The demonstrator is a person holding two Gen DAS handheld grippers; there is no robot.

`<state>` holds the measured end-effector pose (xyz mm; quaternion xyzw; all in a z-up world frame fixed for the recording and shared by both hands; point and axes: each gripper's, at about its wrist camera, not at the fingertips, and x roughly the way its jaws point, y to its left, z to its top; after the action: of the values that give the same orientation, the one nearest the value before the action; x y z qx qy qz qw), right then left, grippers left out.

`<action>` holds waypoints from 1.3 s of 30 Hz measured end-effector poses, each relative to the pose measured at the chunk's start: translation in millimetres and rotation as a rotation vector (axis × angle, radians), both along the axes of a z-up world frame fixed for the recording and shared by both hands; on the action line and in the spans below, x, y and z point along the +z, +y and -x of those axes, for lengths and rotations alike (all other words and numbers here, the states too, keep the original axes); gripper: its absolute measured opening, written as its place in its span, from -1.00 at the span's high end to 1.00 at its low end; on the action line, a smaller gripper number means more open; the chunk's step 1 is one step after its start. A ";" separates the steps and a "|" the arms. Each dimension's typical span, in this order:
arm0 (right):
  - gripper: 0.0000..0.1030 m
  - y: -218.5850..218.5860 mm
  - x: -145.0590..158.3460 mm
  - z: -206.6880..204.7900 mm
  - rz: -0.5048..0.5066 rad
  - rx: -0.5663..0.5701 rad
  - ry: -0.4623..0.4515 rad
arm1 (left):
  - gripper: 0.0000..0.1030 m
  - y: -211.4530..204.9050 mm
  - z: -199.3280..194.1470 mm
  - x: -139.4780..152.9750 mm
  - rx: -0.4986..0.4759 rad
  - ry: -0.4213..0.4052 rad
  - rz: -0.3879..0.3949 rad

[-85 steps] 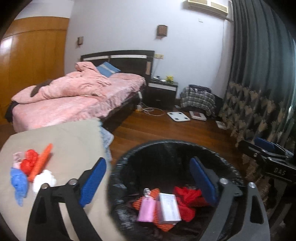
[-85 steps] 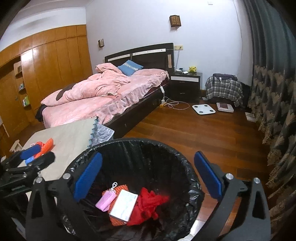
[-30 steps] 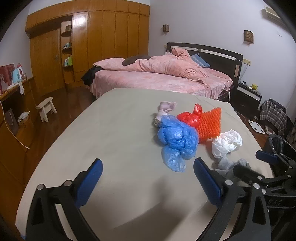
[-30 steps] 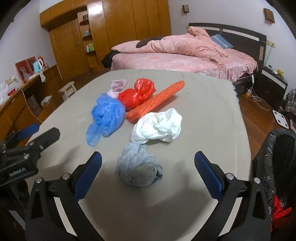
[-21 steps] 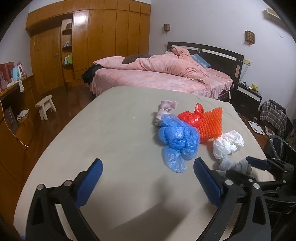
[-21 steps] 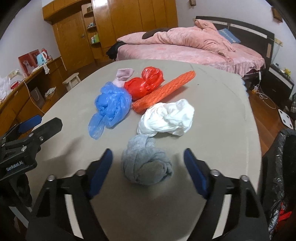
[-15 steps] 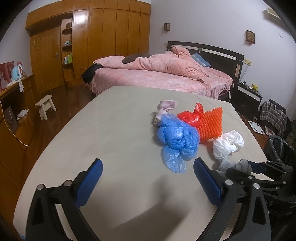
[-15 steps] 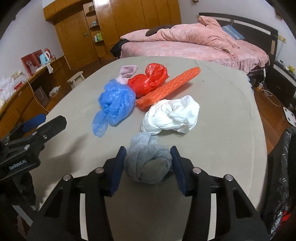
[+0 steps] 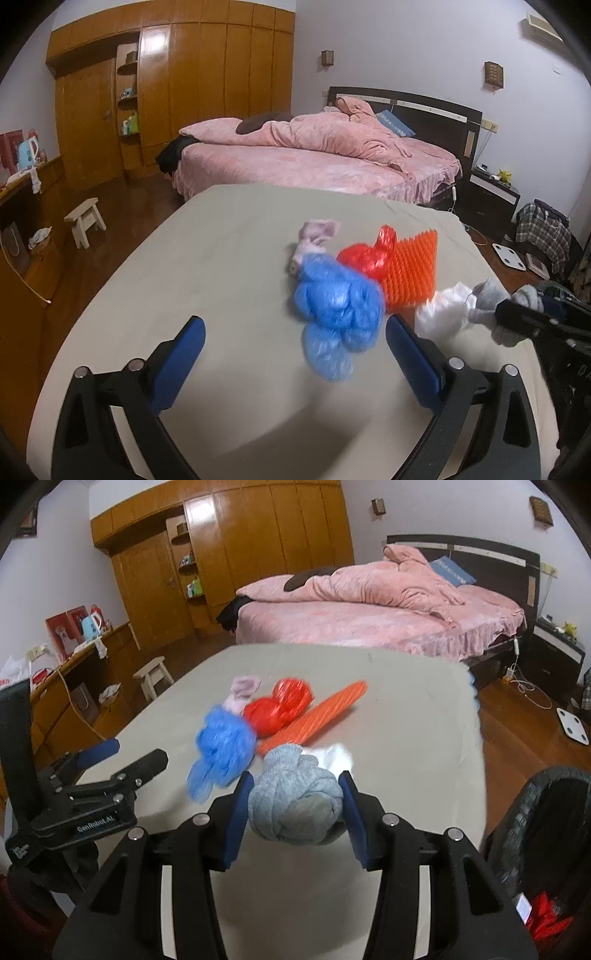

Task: Collect trash
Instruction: 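Grasp the grey sock with the right gripper while the left gripper grasps the blue bag, then carry the blue bag and grey sock over the trash bin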

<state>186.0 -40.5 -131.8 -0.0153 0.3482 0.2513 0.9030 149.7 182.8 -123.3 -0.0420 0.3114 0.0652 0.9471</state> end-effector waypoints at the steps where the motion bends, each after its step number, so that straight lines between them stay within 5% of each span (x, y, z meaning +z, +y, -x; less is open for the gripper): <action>1: 0.11 -1.4 2.0 -4.7 0.000 -0.006 -0.005 | -0.84 -1.6 -4.2 0.5 -0.003 -0.001 -0.003; 16: 0.11 -8.6 -6.5 -43.1 -0.016 -0.060 -0.003 | -0.62 -11.9 -70.8 -28.6 -0.032 0.118 0.040; 22: 0.11 -9.4 -9.0 -46.4 -0.016 -0.061 0.003 | -0.16 -18.5 -83.9 -38.1 -0.057 0.187 0.049; 27: 0.11 -11.9 -9.2 -45.4 -0.018 -0.068 0.005 | 0.12 -17.6 -73.9 -31.7 -0.052 0.159 0.060; 39: 0.11 -17.4 15.1 -26.1 -0.040 -0.058 -0.037 | 0.17 -26.7 -32.0 21.9 -0.052 0.038 0.033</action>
<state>212.0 -57.9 -116.7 0.0083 0.3266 0.2317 0.9163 181.8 156.0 -101.3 -0.0484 0.3314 0.0363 0.9416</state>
